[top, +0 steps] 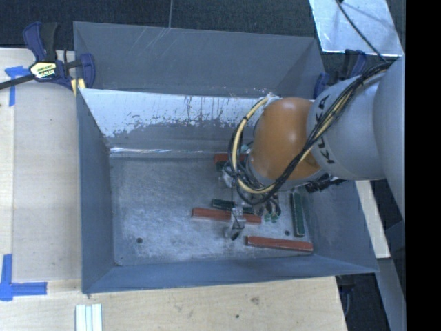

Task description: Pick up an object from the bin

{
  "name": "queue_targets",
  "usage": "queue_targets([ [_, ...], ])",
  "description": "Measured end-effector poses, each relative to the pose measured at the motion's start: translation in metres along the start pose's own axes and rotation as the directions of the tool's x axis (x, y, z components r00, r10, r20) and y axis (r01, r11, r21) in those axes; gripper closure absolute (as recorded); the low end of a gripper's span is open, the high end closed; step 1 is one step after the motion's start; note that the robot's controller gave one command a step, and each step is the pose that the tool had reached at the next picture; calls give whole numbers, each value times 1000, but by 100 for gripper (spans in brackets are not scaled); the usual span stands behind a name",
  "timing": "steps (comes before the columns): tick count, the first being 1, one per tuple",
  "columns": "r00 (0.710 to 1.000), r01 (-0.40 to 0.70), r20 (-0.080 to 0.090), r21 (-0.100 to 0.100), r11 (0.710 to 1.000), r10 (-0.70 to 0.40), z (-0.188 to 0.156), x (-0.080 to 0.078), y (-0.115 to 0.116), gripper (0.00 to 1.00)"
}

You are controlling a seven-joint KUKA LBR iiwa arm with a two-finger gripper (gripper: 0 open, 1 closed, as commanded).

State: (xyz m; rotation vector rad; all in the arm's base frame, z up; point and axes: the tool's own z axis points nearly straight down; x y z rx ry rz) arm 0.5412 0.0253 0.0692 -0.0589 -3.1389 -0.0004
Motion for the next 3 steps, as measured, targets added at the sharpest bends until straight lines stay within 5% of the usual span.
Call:
queue_targets([
  [1, 1000, 0, 1, 0, 1000, 0, 0, 0, 0, 0],
  [2, 1000, -1, 2, -1, 1000, 1, -1, -1, 0, 100],
  [3, 1000, -3, 12, -1, 1000, 3, -100, -3, -1, 100],
])
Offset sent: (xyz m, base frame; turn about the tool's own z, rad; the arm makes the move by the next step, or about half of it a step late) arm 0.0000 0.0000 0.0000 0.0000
